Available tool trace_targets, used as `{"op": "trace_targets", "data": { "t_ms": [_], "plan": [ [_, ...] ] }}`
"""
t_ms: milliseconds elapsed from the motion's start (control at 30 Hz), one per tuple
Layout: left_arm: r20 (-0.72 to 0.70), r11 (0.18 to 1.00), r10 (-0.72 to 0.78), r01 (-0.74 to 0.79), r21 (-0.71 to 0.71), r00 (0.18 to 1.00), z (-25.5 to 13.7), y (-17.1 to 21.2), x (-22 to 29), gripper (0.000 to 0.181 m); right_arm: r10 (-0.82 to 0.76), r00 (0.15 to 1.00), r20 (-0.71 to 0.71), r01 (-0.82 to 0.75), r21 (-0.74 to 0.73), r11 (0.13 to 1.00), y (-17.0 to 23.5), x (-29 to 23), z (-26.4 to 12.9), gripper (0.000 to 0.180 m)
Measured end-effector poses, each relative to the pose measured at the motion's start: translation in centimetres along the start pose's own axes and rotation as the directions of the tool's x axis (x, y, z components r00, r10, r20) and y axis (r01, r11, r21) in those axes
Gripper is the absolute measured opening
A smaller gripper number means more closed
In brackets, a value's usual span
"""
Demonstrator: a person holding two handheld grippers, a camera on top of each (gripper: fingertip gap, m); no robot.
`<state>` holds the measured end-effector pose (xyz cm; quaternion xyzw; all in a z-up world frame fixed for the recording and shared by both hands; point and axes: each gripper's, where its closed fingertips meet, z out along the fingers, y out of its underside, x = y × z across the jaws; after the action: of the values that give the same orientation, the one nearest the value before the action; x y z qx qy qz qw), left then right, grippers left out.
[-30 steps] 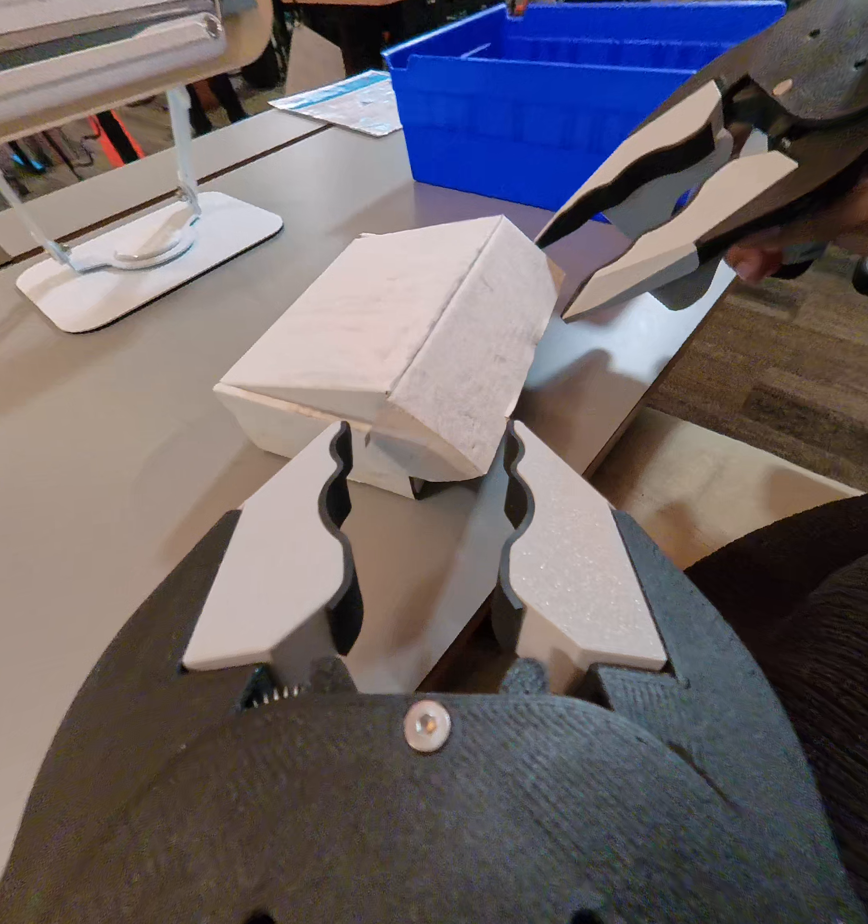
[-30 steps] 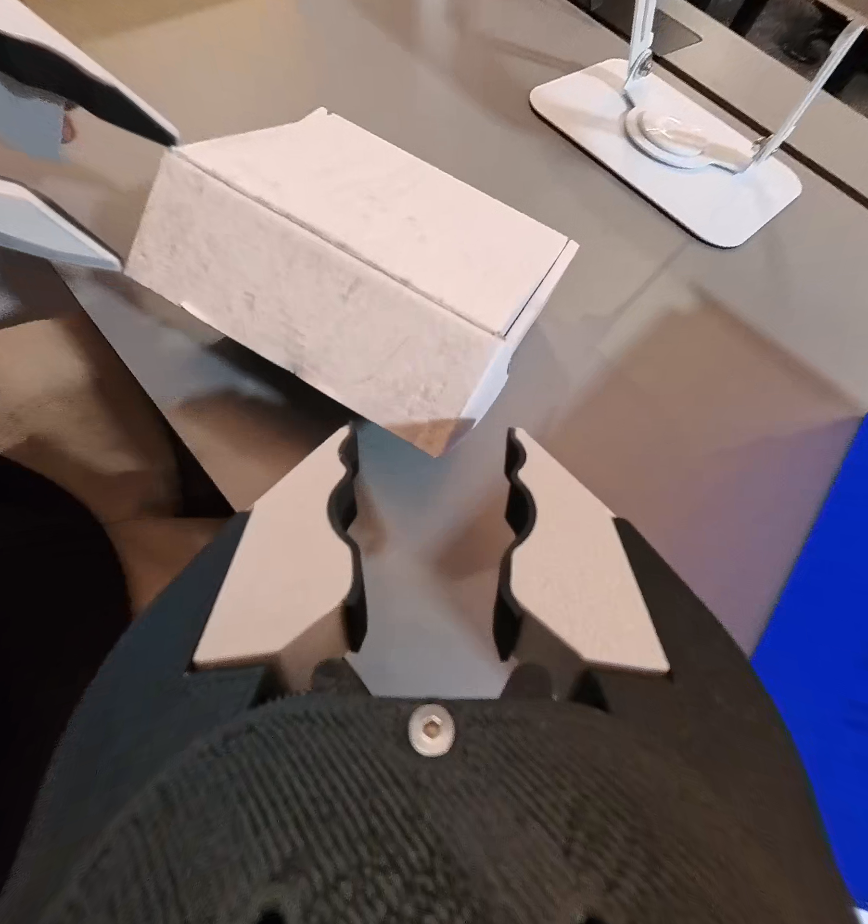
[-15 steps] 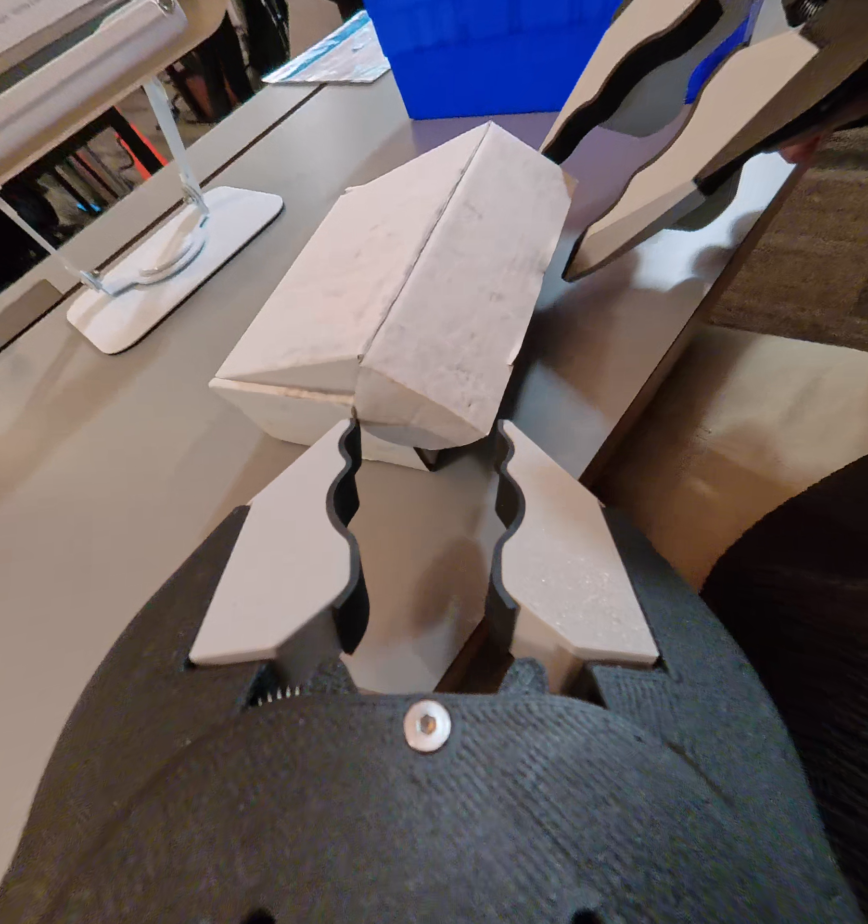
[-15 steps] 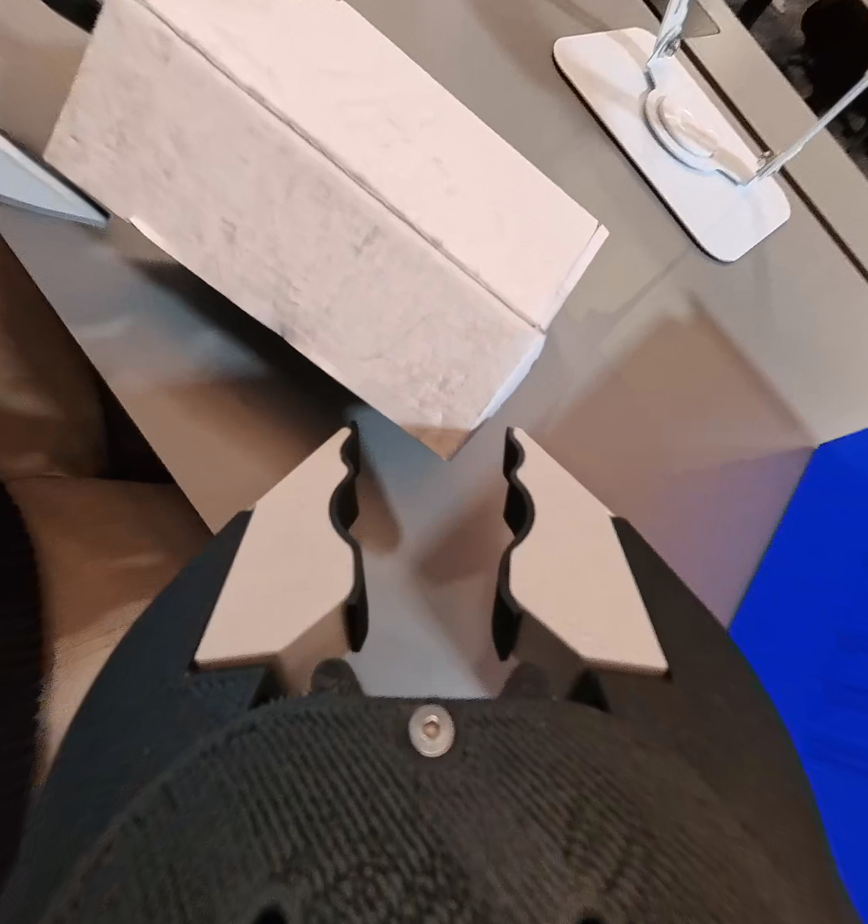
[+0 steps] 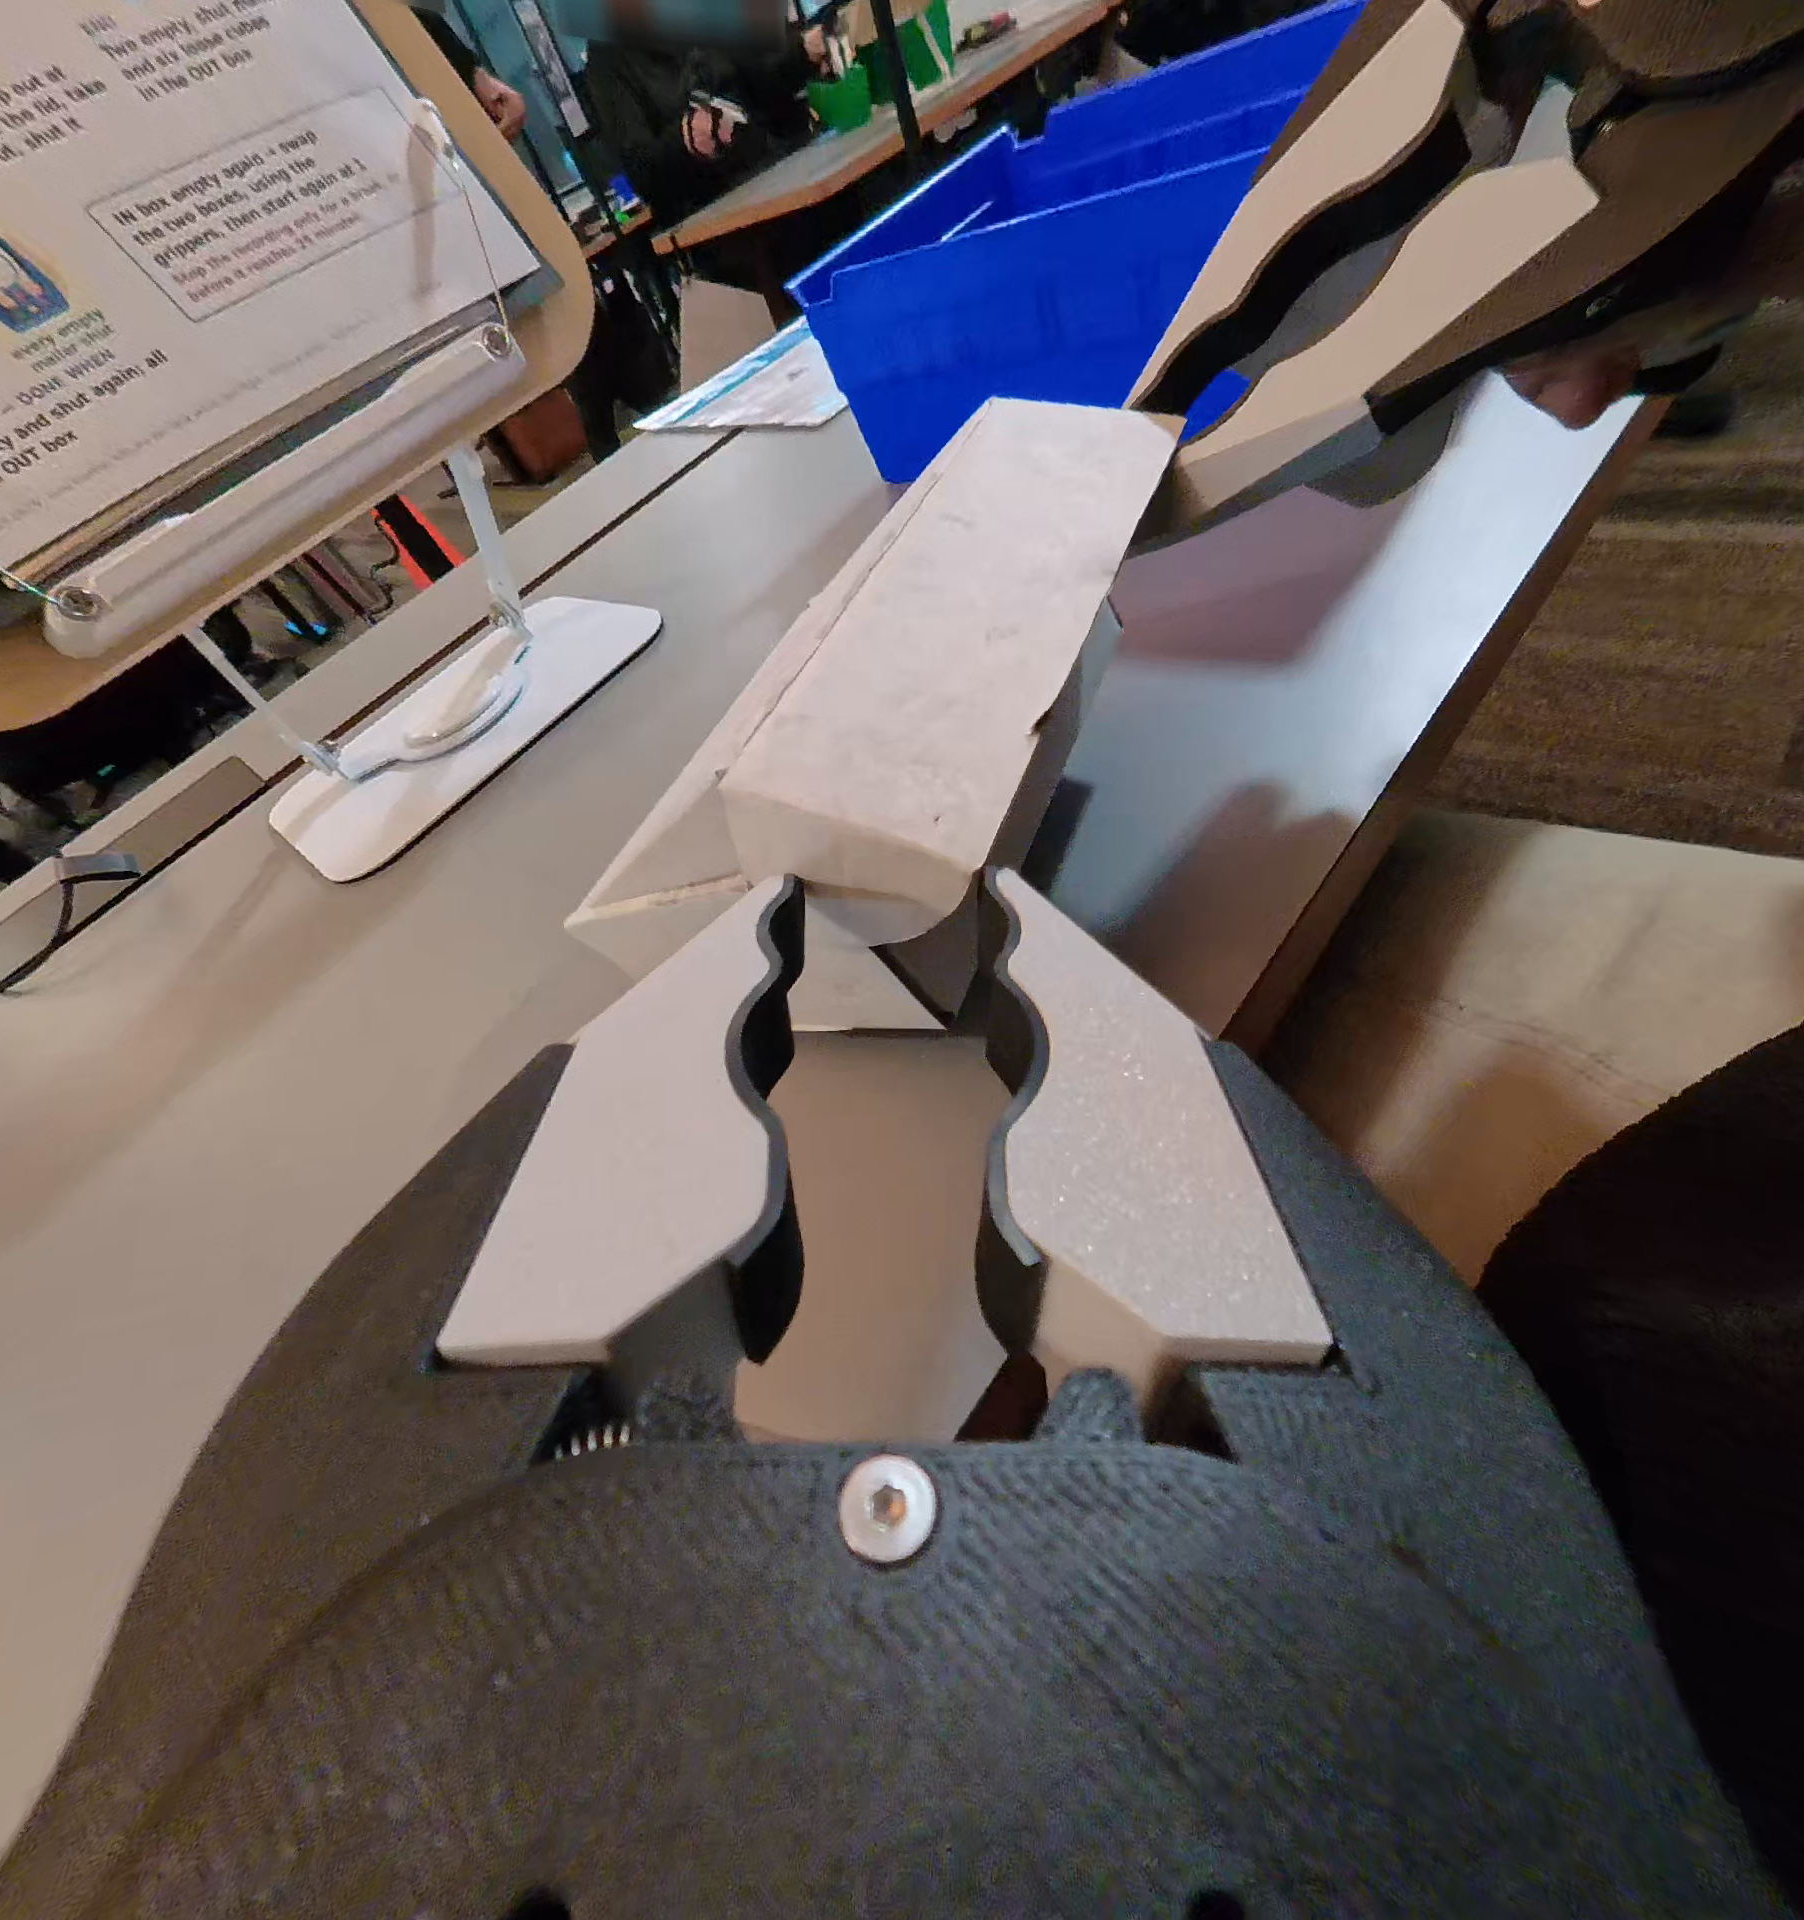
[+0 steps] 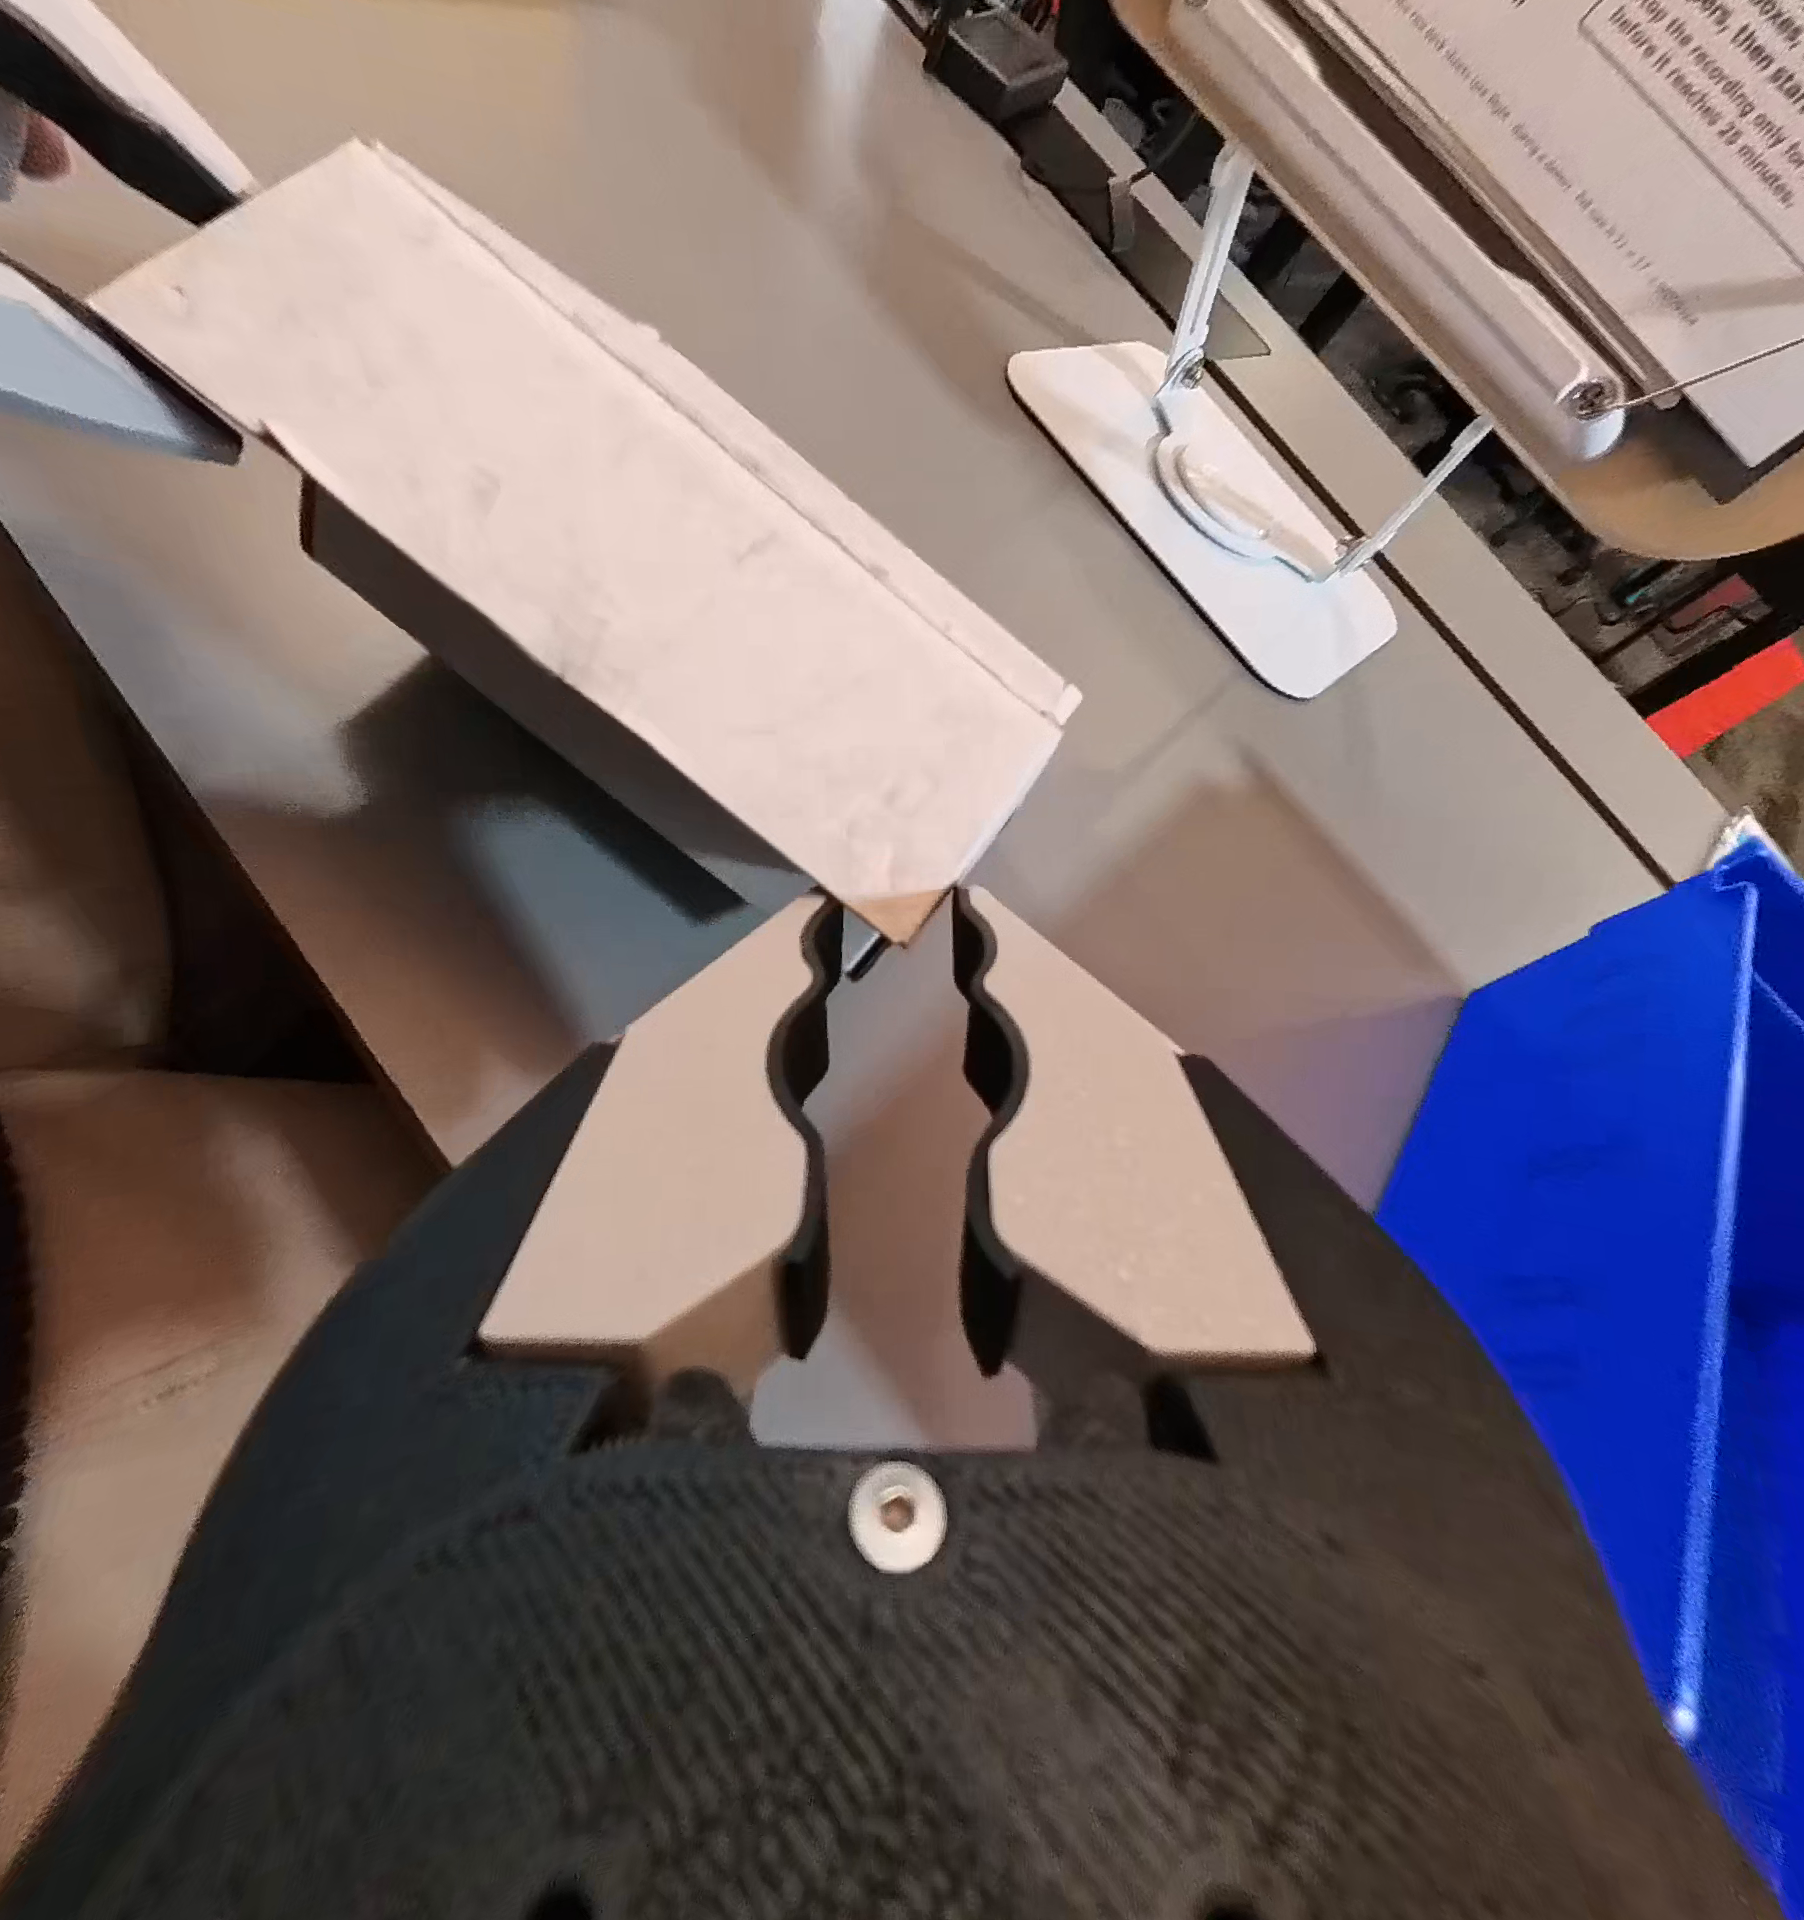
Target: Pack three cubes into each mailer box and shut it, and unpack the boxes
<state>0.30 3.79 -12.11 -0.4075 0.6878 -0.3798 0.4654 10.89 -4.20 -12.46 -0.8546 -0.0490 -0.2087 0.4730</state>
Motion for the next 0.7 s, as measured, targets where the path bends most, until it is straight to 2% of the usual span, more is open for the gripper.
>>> {"op": "trace_targets", "data": {
  "t_ms": [200,333,433,700],
  "plan": [
    [-0.020,1.000,-0.018,0.018,0.002,1.000,-0.1,0.0,0.1,0.032,0.026,0.999,0.033,-0.026,-0.003,1.000,0.0,-0.2,-0.2,0.021],
    [-0.043,0.996,-0.082,0.083,0.032,0.996,-0.4,-0.5,-0.2,0.032,0.034,0.998,0.045,-0.034,0.015,0.999,-0.1,-0.2,-0.4,0.021],
    [-0.036,0.993,-0.097,0.099,0.064,0.995,-0.6,-1.0,-0.6,0.028,0.054,0.996,0.065,-0.055,0.020,0.998,-0.1,-0.5,-0.2,0.029],
    [0.040,0.994,-0.015,0.011,0.106,0.999,-0.8,-1.7,-1.1,0.018,0.026,0.997,0.071,-0.025,-0.009,1.000,0.3,-1.5,0.7,0.047]
  ]
}}
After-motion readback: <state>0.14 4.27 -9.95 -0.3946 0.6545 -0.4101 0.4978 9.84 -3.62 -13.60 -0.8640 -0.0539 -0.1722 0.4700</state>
